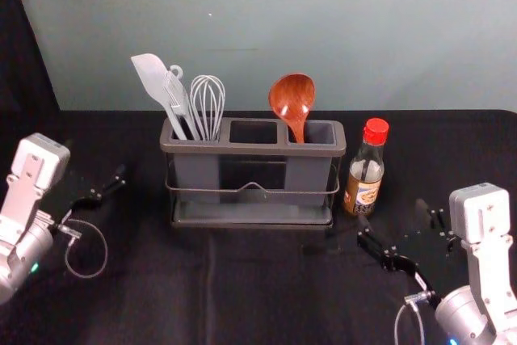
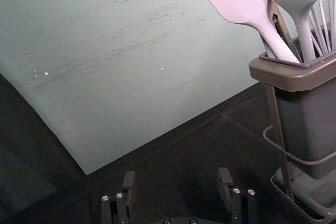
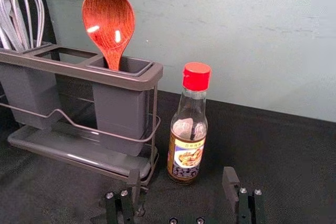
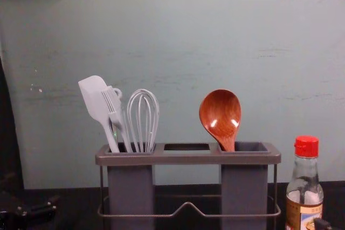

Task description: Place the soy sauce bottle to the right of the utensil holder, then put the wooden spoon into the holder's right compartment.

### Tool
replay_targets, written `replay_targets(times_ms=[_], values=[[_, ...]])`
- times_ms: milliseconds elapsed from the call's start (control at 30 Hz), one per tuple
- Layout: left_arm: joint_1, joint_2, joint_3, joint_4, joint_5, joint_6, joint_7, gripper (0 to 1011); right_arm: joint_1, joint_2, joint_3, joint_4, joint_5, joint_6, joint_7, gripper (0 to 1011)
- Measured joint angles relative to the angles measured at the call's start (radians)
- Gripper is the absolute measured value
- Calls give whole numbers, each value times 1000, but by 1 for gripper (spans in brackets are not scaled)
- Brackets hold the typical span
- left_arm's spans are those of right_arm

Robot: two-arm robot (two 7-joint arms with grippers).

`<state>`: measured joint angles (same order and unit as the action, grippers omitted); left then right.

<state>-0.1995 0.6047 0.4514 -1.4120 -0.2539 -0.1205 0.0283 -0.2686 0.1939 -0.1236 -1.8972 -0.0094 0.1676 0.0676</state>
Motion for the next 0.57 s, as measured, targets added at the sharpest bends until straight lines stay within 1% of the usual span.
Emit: replay_targets(times_ms=[567], values=[[0, 0, 0, 0, 0, 0, 0, 1011, 0, 0, 0, 0, -1, -1, -1, 1002]])
